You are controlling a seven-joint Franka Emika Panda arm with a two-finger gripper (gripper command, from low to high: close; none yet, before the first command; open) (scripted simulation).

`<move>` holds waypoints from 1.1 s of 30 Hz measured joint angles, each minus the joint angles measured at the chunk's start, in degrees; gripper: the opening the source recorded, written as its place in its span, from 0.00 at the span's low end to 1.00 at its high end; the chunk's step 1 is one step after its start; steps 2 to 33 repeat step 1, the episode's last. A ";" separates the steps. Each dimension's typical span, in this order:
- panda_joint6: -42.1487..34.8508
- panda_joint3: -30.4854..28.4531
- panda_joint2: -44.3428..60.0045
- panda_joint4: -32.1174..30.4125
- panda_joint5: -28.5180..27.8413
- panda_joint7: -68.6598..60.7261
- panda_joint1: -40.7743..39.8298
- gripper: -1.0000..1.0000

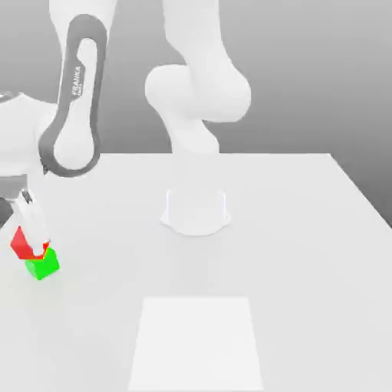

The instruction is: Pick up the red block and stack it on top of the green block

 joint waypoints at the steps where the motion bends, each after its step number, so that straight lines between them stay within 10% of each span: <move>1: -1.93 0.21 -2.17 -0.09 -2.08 1.49 -0.66 1.00; 33: -1.93 0.21 -2.17 -0.09 -2.08 1.49 -0.66 1.00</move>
